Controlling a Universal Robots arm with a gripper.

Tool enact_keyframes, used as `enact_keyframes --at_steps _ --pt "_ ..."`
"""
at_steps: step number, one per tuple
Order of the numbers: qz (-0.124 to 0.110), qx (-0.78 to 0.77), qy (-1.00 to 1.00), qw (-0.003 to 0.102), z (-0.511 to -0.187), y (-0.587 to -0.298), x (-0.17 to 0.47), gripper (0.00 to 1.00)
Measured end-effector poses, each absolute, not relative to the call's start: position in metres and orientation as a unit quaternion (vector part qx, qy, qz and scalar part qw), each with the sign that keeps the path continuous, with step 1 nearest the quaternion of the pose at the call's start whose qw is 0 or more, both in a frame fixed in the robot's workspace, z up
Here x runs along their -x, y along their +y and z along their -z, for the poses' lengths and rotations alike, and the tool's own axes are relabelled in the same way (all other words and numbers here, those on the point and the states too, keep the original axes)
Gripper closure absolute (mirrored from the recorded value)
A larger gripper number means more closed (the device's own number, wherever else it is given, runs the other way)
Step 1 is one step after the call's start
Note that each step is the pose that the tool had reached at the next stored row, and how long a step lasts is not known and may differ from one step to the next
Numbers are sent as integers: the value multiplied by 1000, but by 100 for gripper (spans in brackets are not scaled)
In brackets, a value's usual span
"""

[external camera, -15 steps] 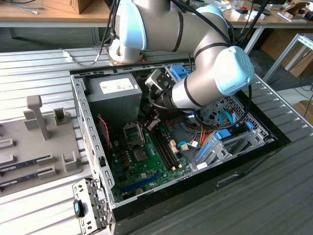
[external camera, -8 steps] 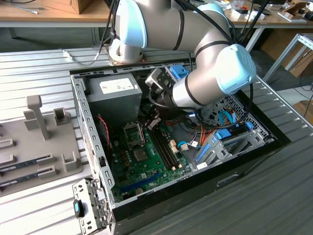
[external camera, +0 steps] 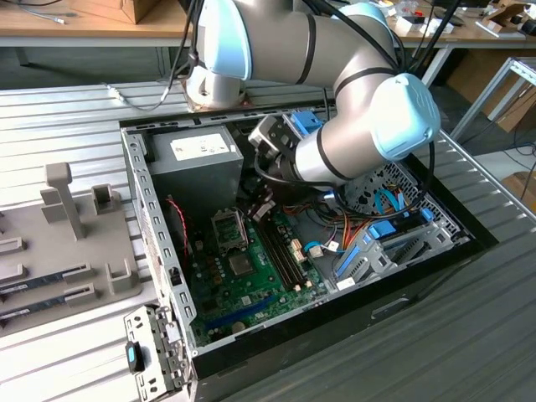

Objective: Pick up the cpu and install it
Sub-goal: 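Close the cpu cover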

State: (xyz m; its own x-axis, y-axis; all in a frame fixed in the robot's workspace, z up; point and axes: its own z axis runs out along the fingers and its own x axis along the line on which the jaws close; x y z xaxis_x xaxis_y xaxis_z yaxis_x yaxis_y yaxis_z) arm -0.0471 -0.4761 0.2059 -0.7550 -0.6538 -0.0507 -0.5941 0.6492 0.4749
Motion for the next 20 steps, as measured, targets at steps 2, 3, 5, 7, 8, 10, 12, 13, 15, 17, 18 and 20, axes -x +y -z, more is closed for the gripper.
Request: enact_keyframes --at_steps 2,3,5,7,8,10,12,13,15,17,18,20 --pt "239 -344 -906 62 -207 -476 47 89" --pt "240 -345 -906 62 -208 -477 47 89" --pt "243 -345 -905 61 -212 -478 48 89" --pt "255 -346 -901 58 -212 -482 45 89" --pt "256 -345 -901 61 -206 -482 41 89" --pt "258 -345 -900 62 -194 -482 41 89" --pt "258 -345 -900 62 -193 -482 41 89" --pt "258 -345 -900 61 -193 -482 41 89" --pt "261 -346 -899 60 -193 -482 41 89" --pt "264 -346 -898 59 -193 -482 42 89" --pt "266 -346 -898 58 -193 -482 42 89" --pt "270 -346 -897 56 -194 -483 43 89"
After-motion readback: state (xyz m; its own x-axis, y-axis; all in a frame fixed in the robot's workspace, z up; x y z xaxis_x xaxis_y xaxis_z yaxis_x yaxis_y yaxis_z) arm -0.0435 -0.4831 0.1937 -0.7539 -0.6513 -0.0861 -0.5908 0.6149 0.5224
